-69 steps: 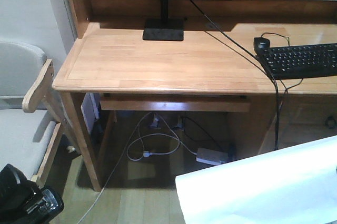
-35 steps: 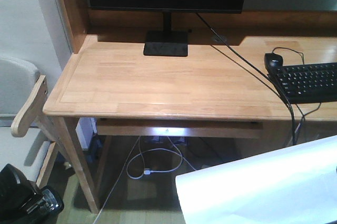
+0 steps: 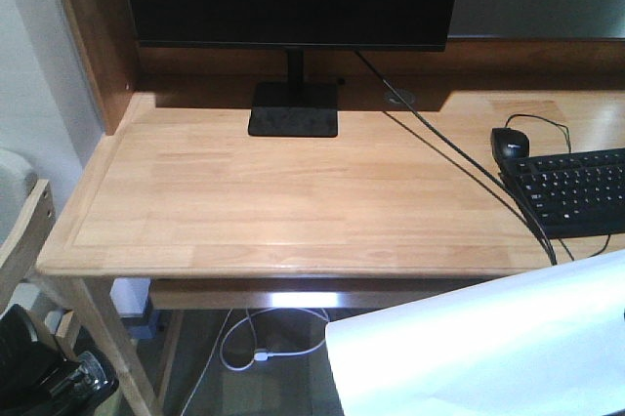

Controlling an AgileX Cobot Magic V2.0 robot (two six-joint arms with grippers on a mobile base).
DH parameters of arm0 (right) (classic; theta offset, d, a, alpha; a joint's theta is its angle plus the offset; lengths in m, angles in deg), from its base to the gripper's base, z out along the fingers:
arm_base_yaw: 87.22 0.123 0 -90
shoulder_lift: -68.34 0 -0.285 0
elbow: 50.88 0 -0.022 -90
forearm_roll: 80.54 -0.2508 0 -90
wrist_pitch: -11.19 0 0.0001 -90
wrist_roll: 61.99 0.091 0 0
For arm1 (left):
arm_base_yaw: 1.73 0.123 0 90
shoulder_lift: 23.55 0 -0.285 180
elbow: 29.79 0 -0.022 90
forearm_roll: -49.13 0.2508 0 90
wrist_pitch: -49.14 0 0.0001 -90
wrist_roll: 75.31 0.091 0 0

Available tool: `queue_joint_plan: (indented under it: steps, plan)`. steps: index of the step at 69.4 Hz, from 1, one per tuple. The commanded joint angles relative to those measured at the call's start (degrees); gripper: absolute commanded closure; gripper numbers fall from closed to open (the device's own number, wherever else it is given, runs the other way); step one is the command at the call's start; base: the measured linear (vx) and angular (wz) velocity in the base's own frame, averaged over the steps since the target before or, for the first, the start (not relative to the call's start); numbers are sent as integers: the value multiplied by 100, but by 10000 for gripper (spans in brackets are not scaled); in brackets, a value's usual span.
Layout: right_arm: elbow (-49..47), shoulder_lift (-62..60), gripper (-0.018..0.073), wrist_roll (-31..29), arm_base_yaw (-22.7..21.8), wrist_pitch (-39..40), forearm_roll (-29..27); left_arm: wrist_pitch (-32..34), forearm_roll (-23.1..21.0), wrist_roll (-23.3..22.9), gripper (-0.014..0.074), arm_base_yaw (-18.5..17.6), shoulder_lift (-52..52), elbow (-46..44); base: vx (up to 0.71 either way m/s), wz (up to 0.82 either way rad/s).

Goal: Grab stapler and paper to desk for stapling

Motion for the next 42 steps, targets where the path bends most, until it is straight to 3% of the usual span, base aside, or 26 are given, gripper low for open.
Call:
queue_joint_plan:
  steps: [1,42]
  plan:
    - [24,66,565,-5,-7,341,-38,497,-304,-6,603,-13,-29,-171,21,-8]
    - [24,66,565,-5,-7,333,-38,497,-304,-6,603,-13,-29,-171,16,-2]
